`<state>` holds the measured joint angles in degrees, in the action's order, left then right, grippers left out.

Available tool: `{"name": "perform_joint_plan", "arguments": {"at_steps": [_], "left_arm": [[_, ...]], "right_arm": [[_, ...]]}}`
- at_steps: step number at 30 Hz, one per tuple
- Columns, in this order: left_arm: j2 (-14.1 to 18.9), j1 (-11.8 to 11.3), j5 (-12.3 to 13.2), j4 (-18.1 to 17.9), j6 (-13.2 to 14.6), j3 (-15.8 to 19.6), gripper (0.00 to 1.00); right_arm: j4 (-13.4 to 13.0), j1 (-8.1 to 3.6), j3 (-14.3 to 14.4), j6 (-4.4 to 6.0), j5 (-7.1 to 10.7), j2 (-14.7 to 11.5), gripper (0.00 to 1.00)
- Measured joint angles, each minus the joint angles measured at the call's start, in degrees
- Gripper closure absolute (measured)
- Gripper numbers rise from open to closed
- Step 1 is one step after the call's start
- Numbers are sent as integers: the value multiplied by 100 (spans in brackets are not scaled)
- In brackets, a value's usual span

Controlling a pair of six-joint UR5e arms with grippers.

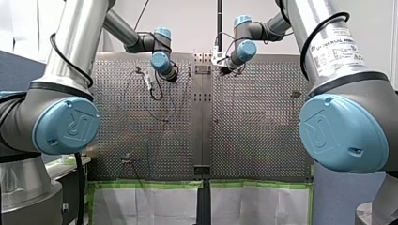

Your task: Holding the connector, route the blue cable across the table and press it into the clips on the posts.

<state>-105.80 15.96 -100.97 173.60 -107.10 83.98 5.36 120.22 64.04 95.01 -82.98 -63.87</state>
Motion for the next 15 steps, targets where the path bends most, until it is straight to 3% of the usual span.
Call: {"name": "perform_joint_plan", "arguments": {"at_steps": [9, 15], "left_arm": [[420, 168, 396, -44, -24, 418, 0], [723, 265, 355, 220, 9, 721, 0]], "right_arm": [[21, 18, 0, 18, 14, 0, 100], [25, 23, 0, 26, 17, 0, 100]]}}
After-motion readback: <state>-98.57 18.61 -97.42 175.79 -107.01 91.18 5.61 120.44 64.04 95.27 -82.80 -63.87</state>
